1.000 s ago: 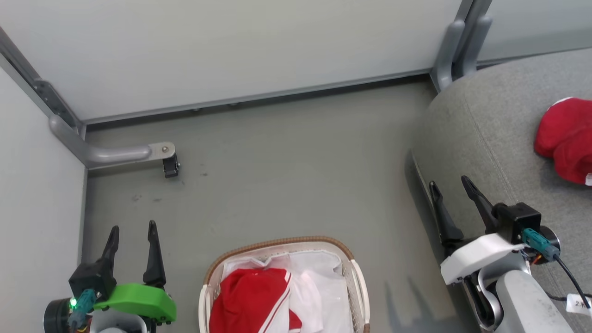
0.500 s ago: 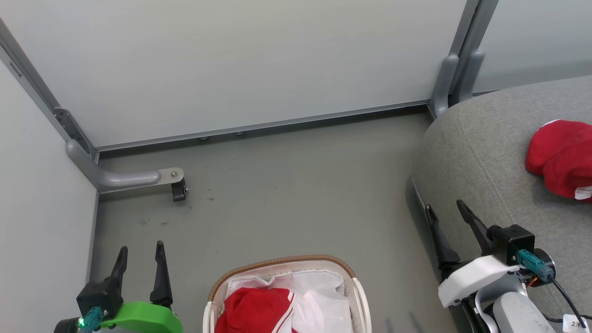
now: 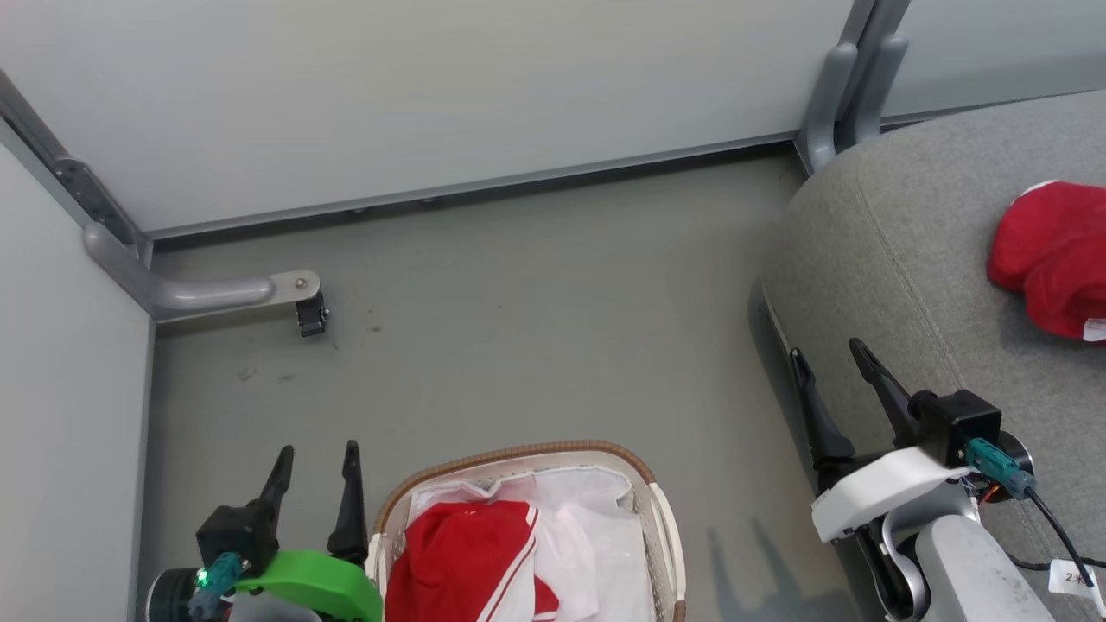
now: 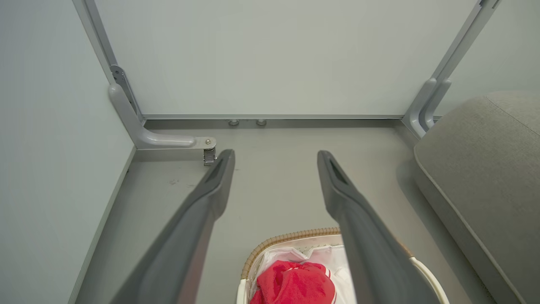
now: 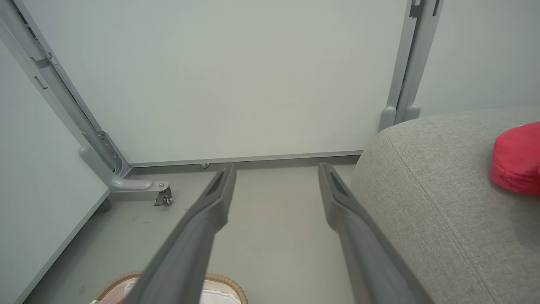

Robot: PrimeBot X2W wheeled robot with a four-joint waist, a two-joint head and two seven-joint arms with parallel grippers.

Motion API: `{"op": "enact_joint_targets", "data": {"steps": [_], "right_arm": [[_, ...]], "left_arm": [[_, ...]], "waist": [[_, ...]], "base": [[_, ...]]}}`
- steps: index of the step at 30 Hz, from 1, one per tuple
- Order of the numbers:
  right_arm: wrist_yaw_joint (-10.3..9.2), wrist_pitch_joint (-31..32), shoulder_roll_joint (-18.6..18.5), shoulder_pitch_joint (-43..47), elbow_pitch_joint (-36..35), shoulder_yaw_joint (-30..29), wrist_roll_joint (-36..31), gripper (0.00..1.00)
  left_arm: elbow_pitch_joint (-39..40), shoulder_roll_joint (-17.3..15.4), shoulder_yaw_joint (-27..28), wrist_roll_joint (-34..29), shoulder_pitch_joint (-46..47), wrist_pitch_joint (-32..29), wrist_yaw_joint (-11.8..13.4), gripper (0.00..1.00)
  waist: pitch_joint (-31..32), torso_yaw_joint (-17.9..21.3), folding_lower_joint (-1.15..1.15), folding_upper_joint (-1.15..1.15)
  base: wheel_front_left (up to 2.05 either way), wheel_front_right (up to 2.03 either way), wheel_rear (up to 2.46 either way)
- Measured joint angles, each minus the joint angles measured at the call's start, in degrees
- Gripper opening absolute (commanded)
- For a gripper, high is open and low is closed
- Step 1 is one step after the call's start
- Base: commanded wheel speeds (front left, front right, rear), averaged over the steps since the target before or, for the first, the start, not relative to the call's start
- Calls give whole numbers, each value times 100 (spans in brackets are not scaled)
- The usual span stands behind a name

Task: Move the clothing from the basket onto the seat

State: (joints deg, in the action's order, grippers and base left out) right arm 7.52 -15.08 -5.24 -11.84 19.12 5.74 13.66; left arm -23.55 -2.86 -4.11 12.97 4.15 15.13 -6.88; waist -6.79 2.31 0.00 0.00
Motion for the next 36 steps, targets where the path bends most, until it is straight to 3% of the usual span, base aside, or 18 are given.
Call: {"op": "enact_joint_targets", "data": {"steps": [23, 36], "right_arm": [[0, 0, 187, -901, -230, 108, 42, 100], [0, 0, 226, -1305, -501, 219, 277, 100]], "left_arm": [[-1717, -3, -1408, -286, 1563, 0, -49, 100], [-2920, -293, -1958, -637, 2434, -1, -51, 100]], "waist": [[-1746, 653, 0, 0], [-2746, 1026, 0, 0]], "base": [[0, 0, 0], [0, 0, 0]]}}
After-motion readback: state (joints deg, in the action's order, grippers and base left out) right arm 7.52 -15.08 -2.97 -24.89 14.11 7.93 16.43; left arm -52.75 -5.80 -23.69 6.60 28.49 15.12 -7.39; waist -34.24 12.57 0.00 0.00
